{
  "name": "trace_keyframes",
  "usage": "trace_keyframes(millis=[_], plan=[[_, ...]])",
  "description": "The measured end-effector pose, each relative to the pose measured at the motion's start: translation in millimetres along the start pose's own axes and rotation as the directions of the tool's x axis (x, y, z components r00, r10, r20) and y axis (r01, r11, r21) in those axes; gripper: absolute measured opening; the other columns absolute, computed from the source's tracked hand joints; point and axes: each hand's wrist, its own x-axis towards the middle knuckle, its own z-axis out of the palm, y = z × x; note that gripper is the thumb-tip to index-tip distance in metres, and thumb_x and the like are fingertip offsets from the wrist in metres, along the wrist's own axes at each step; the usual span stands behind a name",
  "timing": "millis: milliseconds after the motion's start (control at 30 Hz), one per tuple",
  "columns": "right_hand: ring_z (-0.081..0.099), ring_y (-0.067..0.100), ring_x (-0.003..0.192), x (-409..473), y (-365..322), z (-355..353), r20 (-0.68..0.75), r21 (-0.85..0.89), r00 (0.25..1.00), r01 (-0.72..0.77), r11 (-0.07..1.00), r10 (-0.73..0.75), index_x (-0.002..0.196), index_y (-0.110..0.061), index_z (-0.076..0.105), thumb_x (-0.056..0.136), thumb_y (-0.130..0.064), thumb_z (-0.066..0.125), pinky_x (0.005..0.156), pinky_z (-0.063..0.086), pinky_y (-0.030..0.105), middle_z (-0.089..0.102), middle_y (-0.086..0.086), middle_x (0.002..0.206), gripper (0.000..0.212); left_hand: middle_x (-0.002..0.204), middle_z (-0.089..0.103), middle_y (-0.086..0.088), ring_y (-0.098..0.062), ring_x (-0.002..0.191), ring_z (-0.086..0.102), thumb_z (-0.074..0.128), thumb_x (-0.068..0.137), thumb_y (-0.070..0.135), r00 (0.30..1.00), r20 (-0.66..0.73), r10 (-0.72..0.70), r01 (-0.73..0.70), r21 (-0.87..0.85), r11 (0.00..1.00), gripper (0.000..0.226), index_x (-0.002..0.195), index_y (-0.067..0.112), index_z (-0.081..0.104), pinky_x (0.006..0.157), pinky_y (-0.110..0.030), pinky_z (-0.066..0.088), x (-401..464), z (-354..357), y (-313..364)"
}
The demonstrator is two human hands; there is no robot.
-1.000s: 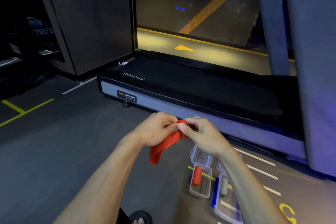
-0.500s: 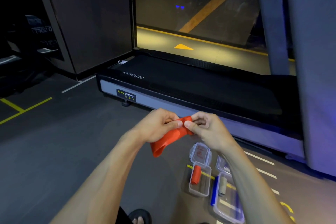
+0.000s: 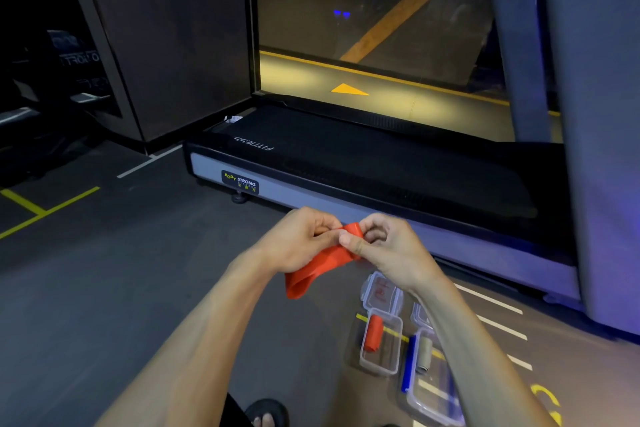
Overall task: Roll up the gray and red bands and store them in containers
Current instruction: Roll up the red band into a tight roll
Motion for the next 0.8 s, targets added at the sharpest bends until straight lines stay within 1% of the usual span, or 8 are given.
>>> trace_keyframes(millis=[100,200,267,333,467,600,667,800], plan=[[0.069,0.016,0.078,-2.7,-2.4,-1.3,0.068,0.002,0.998,0.012,1.0,-0.012,0.098,-0.013,0.076,0.096,-0.027,0.07,0.071,0.059,0.027,0.075,0.013,0.089,0.016,0.059,0.058,0.009,-0.003,0.053,0.045,0.064,0.099,0.028,1.0,-0.014,0.019,-0.018,0.034,0.999,0.027,0.075,0.018,0.066,0.055,-0.024,0.036,-1.0,0.5,3.2],[0.072,0.03,0.085,-2.1,-2.1,-5.4,0.031,-0.036,0.999,0.037,0.999,-0.036,0.092,-0.016,0.078,0.1,-0.027,0.066,0.082,0.062,0.041,0.075,0.013,0.09,0.018,0.058,0.058,0.015,0.001,0.054,0.046,0.063,0.1,0.024,1.0,0.019,-0.008,0.009,-0.085,0.996,0.027,0.074,0.022,0.063,0.055,-0.018,0.036,-1.6,1.7,5.7],[0.071,0.033,0.086,-1.2,-0.5,-8.4,-0.021,-0.135,0.998,0.06,0.989,-0.063,0.089,-0.02,0.077,0.097,-0.034,0.067,0.085,0.059,0.05,0.075,0.008,0.085,0.019,0.069,0.066,0.01,-0.004,0.062,0.055,0.064,0.1,0.025,0.995,0.095,-0.04,0.048,-0.09,0.995,0.02,0.081,0.019,0.065,0.062,-0.023,0.044,-2.5,0.1,3.9],[0.069,0.03,0.084,-0.8,1.6,-13.5,-0.047,-0.2,0.996,0.063,0.978,-0.074,0.087,-0.02,0.075,0.097,-0.034,0.068,0.086,0.056,0.051,0.075,0.006,0.082,0.018,0.081,0.076,-0.002,-0.014,0.07,0.068,0.066,0.098,0.025,0.983,0.154,-0.097,0.106,-0.048,0.993,0.015,0.088,0.013,0.069,0.069,-0.033,0.054,-4.6,-3.4,1.8],[0.063,0.027,0.071,-1.1,4.1,-18.4,-0.051,-0.24,0.998,0.028,0.97,-0.042,0.087,-0.018,0.074,0.097,-0.036,0.067,0.083,0.053,0.05,0.072,0.017,0.085,0.022,0.082,0.078,-0.01,-0.024,0.068,0.074,0.07,0.096,0.02,0.979,0.147,-0.144,0.153,-0.058,0.986,0.014,0.093,0.006,0.069,0.066,-0.036,0.062,-8.0,-7.9,4.3],[0.075,0.025,0.077,-2.1,1.8,-13.6,-0.047,-0.109,0.999,-0.026,0.994,0.021,0.091,-0.008,0.074,0.098,-0.024,0.069,0.08,0.063,0.046,0.076,0.014,0.084,0.018,0.075,0.077,0.004,-0.004,0.064,0.069,0.076,0.09,0.028,0.986,0.082,-0.145,0.134,0.119,0.984,0.014,0.083,0.017,0.072,0.072,-0.029,0.059,-6.7,-7.7,4.7],[0.076,0.025,0.078,-2.4,1.9,-12.9,-0.056,-0.087,0.998,-0.047,0.995,0.042,0.091,-0.008,0.073,0.097,-0.022,0.07,0.08,0.064,0.044,0.077,0.011,0.083,0.017,0.07,0.075,0.008,0.001,0.06,0.063,0.079,0.087,0.031,0.989,0.06,-0.138,0.128,0.15,0.98,0.016,0.078,0.021,0.071,0.068,-0.024,0.054,-6.1,-7.4,5.9],[0.076,0.022,0.075,-1.9,2.6,-14.7,-0.069,-0.046,0.996,-0.068,0.997,0.065,0.091,-0.008,0.073,0.097,-0.021,0.071,0.08,0.064,0.044,0.077,0.01,0.081,0.014,0.073,0.077,0.003,-0.013,0.062,0.074,0.077,0.09,0.029,0.986,0.078,-0.147,0.142,0.065,0.988,0.013,0.081,0.021,0.07,0.062,-0.03,0.06,-6.8,-7.7,10.7]])
